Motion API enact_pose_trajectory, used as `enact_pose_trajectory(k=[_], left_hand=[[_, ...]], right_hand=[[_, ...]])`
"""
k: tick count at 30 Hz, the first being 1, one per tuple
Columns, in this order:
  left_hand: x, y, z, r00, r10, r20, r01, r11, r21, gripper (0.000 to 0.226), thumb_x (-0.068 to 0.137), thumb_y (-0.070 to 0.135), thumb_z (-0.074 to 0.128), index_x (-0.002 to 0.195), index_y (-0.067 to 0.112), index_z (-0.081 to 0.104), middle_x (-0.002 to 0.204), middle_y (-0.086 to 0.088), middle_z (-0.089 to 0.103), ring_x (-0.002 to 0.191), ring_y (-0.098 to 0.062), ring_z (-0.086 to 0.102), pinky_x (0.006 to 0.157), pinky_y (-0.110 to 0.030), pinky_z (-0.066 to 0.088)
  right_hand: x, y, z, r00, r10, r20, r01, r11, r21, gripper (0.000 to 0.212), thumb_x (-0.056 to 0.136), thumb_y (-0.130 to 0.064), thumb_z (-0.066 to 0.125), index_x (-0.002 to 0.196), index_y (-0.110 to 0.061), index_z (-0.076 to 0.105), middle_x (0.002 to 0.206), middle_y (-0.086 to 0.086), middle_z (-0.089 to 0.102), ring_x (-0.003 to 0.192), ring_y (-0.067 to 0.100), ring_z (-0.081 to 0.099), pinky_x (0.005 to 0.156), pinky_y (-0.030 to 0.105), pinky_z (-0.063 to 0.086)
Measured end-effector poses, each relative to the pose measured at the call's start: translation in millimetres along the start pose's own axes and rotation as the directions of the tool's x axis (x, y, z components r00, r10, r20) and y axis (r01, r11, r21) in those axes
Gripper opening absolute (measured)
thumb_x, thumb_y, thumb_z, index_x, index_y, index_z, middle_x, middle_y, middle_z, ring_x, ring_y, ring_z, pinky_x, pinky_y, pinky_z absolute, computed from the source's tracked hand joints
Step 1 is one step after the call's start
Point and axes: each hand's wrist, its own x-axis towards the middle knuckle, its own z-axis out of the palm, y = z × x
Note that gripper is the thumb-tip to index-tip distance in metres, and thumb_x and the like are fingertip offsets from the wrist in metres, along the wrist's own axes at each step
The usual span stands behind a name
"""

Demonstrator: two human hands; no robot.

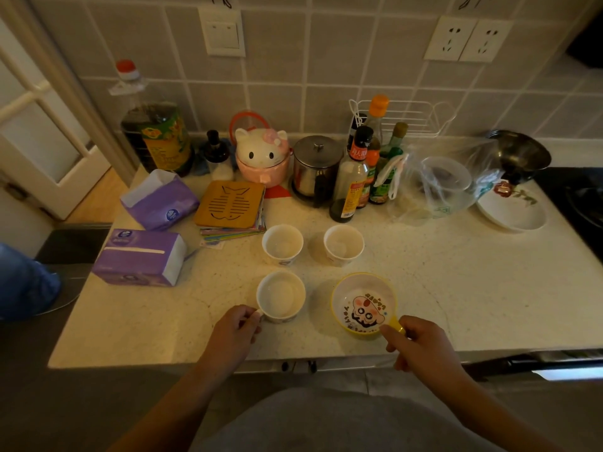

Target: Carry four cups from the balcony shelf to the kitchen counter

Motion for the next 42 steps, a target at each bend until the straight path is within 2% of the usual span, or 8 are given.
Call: enact_pose_trajectory(k=[3, 6, 8, 10, 13, 16, 23, 42], left_hand=[[-1, -3, -4, 1.0, 0.027, -0.012, -0.026, 0.996, 0.084, 0.011, 0.086, 0.052, 0.058, 0.084, 0.041, 0.058, 0.082, 0.013, 0.067, 0.074, -0.005, 0.067, 0.061, -0.023, 0.054], [-1, -7, -8, 0.991, 0.092, -0.095, -0.054, 0.938, 0.342, 0.037, 0.072, 0.072, 0.055, 0.091, 0.041, 0.055, 0.09, 0.017, 0.062, 0.08, -0.002, 0.06, 0.063, -0.021, 0.048], [-3, -12, -10, 0.979, 0.181, -0.098, -0.088, 0.799, 0.595, 0.061, 0.066, 0.078, 0.052, 0.109, 0.036, 0.056, 0.111, 0.009, 0.063, 0.1, -0.009, 0.057, 0.08, -0.031, 0.052], [-8, -19, -13, 0.982, 0.188, -0.032, -0.109, 0.69, 0.716, 0.083, 0.064, 0.082, 0.05, 0.131, 0.033, 0.047, 0.144, -0.001, 0.047, 0.133, -0.024, 0.041, 0.106, -0.045, 0.04], [-14, -28, -16, 0.989, 0.139, 0.048, -0.132, 0.697, 0.704, 0.093, 0.067, 0.083, 0.047, 0.145, 0.036, 0.026, 0.162, -0.003, 0.015, 0.148, -0.03, 0.009, 0.116, -0.054, 0.017], [-16, -29, -15, 0.991, 0.127, 0.053, -0.126, 0.688, 0.714, 0.095, 0.069, 0.082, 0.043, 0.148, 0.035, 0.019, 0.163, -0.004, 0.006, 0.149, -0.03, 0.002, 0.117, -0.056, 0.013], [-22, -22, -13, 0.992, 0.12, 0.046, -0.115, 0.661, 0.742, 0.093, 0.078, 0.078, 0.042, 0.152, 0.03, 0.013, 0.164, -0.004, 0.001, 0.149, -0.029, -0.002, 0.119, -0.053, 0.01], [-31, -13, -13, 0.993, 0.111, 0.05, -0.11, 0.643, 0.758, 0.089, 0.081, 0.073, 0.043, 0.152, 0.029, 0.012, 0.164, -0.004, 0.0, 0.149, -0.028, -0.004, 0.12, -0.053, 0.01]], right_hand=[[4, 4, 3, 1.0, -0.006, 0.005, 0.006, 1.0, -0.003, 0.02, 0.085, -0.033, 0.068, 0.071, -0.02, 0.069, 0.069, -0.007, 0.074, 0.048, 0.018, 0.07, 0.049, 0.025, 0.056], [8, 7, 6, 1.0, -0.013, 0.012, 0.013, 1.0, 0.001, 0.02, 0.085, -0.035, 0.069, 0.072, -0.02, 0.069, 0.07, -0.009, 0.074, 0.049, 0.018, 0.07, 0.048, 0.024, 0.055], [12, 9, 9, 1.0, -0.013, 0.017, 0.013, 1.0, 0.017, 0.021, 0.085, -0.036, 0.068, 0.073, -0.02, 0.069, 0.07, -0.008, 0.075, 0.049, 0.019, 0.07, 0.047, 0.023, 0.055], [14, 10, 12, 1.0, -0.01, 0.026, 0.009, 0.999, 0.032, 0.022, 0.085, -0.038, 0.067, 0.072, -0.02, 0.069, 0.07, -0.007, 0.075, 0.048, 0.019, 0.07, 0.047, 0.023, 0.055], [17, 11, 16, 0.999, -0.02, 0.039, 0.018, 0.999, 0.051, 0.024, 0.086, -0.039, 0.066, 0.071, -0.021, 0.068, 0.069, -0.005, 0.074, 0.048, 0.019, 0.07, 0.047, 0.023, 0.056], [19, 12, 19, 0.999, -0.044, 0.03, 0.043, 0.997, 0.06, 0.027, 0.087, -0.041, 0.064, 0.07, -0.021, 0.067, 0.068, -0.005, 0.074, 0.047, 0.018, 0.069, 0.045, 0.022, 0.055], [25, 13, 26, 0.994, -0.109, 0.025, 0.108, 0.994, 0.026, 0.015, 0.089, -0.045, 0.06, 0.079, -0.033, 0.06, 0.08, -0.018, 0.07, 0.056, 0.009, 0.071, 0.041, 0.016, 0.05], [32, 27, 31, 0.998, -0.054, 0.032, 0.054, 0.998, -0.029, 0.016, 0.088, -0.044, 0.061, 0.083, -0.028, 0.063, 0.081, -0.005, 0.071, 0.06, 0.005, 0.071, 0.046, 0.024, 0.057]])
